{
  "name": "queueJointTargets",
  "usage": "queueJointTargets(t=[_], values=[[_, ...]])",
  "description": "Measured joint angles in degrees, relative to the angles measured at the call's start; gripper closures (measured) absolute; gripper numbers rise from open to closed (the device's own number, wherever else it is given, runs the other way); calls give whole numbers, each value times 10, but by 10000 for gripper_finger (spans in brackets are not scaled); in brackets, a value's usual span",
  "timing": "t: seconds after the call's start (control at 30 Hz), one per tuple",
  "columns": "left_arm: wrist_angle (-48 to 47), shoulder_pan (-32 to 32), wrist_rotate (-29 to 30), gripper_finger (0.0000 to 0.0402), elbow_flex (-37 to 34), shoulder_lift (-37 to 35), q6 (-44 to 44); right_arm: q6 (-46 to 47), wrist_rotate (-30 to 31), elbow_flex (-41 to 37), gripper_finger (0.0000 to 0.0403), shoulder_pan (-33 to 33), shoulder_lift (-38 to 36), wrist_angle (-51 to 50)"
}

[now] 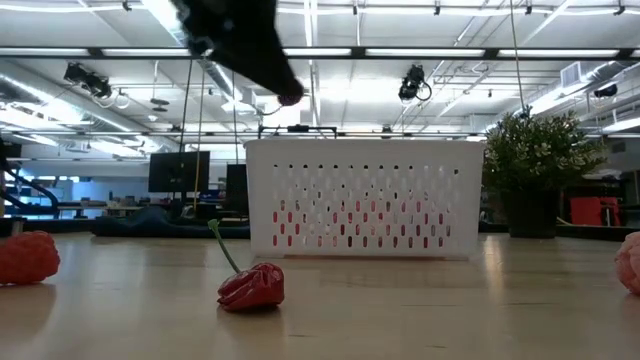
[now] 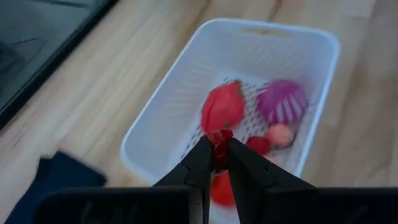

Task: Pick and placing Produce into tupperware
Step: Put the cherry into the white bin, then put the peach into the white bin

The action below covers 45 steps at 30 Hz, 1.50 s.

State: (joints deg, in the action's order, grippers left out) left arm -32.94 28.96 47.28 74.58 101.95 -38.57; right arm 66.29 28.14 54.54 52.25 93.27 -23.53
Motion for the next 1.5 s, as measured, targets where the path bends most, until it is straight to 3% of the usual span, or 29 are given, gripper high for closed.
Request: queueJointTargets(t=[0.17, 0.23, 0.87, 1.13, 1.5], values=[[38, -46, -163, 349, -6, 4, 50, -1, 0, 0, 243, 0, 0, 0], [44, -55, -198, 344, -16, 12, 52, -1, 1, 0, 243, 0, 0, 0], [72, -70, -189, 216, -19, 23, 144, -29, 20, 0, 243, -2, 7, 6], [91, -81, -188, 212, -19, 23, 159, -55, 26, 0, 243, -9, 92, 109], [97, -92, -189, 217, -19, 23, 180, -59, 53, 1, 237, -43, 157, 118]])
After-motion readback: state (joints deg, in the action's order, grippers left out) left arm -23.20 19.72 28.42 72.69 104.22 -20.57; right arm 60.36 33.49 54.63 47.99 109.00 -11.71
